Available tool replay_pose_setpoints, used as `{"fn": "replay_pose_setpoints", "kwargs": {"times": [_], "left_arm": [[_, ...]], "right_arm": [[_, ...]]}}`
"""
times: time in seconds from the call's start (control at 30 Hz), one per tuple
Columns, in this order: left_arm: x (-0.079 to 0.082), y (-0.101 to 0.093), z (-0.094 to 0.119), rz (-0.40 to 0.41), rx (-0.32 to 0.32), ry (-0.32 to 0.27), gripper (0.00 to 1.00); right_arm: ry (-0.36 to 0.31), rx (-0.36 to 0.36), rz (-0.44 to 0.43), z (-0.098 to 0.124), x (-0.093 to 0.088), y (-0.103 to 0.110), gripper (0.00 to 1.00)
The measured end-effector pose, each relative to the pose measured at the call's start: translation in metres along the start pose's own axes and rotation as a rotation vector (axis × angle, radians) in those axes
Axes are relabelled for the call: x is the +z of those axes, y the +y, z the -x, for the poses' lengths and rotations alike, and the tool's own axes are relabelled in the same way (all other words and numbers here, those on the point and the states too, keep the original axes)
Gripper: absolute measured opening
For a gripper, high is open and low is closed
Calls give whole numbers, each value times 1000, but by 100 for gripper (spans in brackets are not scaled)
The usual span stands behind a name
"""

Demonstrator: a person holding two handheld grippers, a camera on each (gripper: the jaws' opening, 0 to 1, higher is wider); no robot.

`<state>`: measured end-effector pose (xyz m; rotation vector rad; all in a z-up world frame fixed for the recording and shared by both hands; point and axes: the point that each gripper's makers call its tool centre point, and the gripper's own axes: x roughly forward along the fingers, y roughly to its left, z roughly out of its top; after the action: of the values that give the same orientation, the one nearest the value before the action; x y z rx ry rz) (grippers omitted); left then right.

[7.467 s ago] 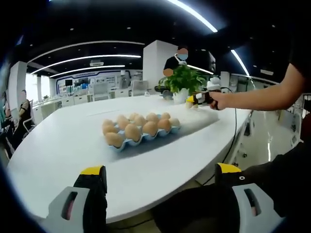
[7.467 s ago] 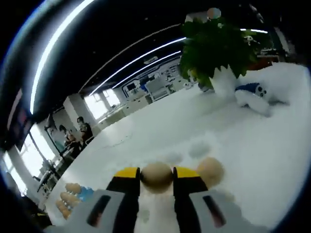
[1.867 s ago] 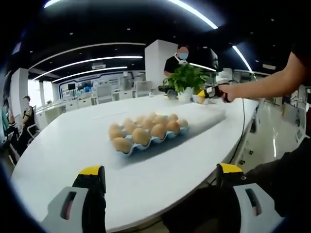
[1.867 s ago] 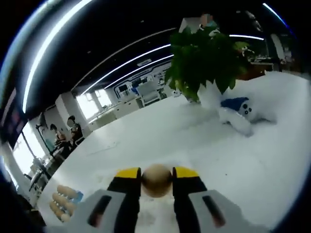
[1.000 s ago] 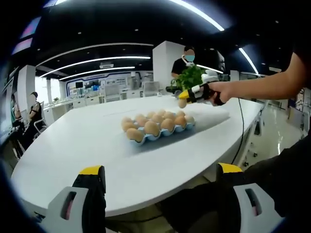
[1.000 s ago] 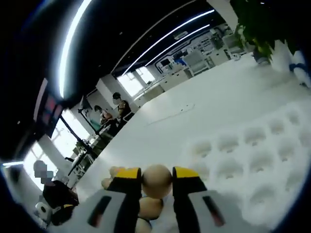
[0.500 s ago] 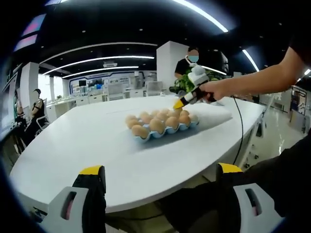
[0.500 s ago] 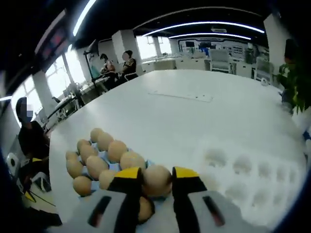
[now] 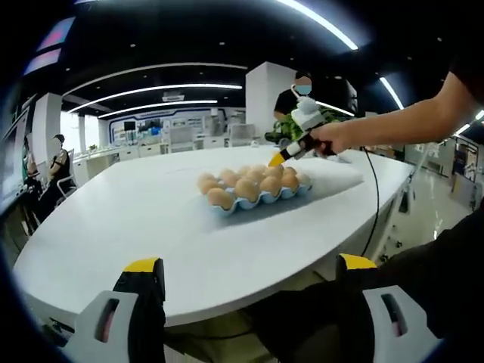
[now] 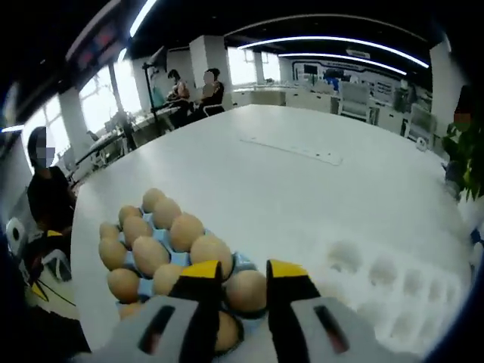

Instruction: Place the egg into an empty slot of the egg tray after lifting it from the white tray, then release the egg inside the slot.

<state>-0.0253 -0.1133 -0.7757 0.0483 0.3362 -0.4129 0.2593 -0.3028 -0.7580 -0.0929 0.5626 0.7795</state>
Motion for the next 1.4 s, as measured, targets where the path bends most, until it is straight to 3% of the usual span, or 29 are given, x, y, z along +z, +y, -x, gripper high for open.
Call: {"fn": "replay_pose_setpoints", "kwargs": {"times": [0.1, 0.23, 0.4, 0.53, 0.67, 0.8, 0.93, 1.0, 1.1, 1.27, 1.4], "left_arm": [[3, 0, 1, 2, 2, -11, 95], [3, -2, 2, 3, 0, -13, 95], [4, -5, 2, -5, -5, -13, 96], [8, -4, 2, 0, 6, -28, 96], [7, -5, -1, 9, 9, -25, 96], [12, -4, -5, 10, 29, -30, 99], [15, -7, -13, -3, 17, -17, 100], [17, -9, -16, -13, 14, -15, 100], [20, -11, -19, -12, 5, -15, 100], [18, -9, -21, -4, 14, -4, 100], [16, -14, -25, -58, -10, 26, 100]], "right_arm": [[-77, 19, -25, 13, 12, 11, 23], [-79, 8, -19, 24, 3, 13, 23], [-136, 15, -34, 49, -4, 22, 23], [-255, 13, 83, 79, -1, 33, 24], [-307, 2, 91, 104, -14, 44, 25], [-382, -16, 88, 132, -20, 53, 35], [-367, -29, 101, 150, -40, 64, 44], [-397, -17, 88, 163, -49, 72, 49], [-460, -57, 70, 181, -52, 70, 68], [-487, -110, 61, 209, -66, 67, 82], [-455, -160, 30, 229, -88, 66, 91]]}}
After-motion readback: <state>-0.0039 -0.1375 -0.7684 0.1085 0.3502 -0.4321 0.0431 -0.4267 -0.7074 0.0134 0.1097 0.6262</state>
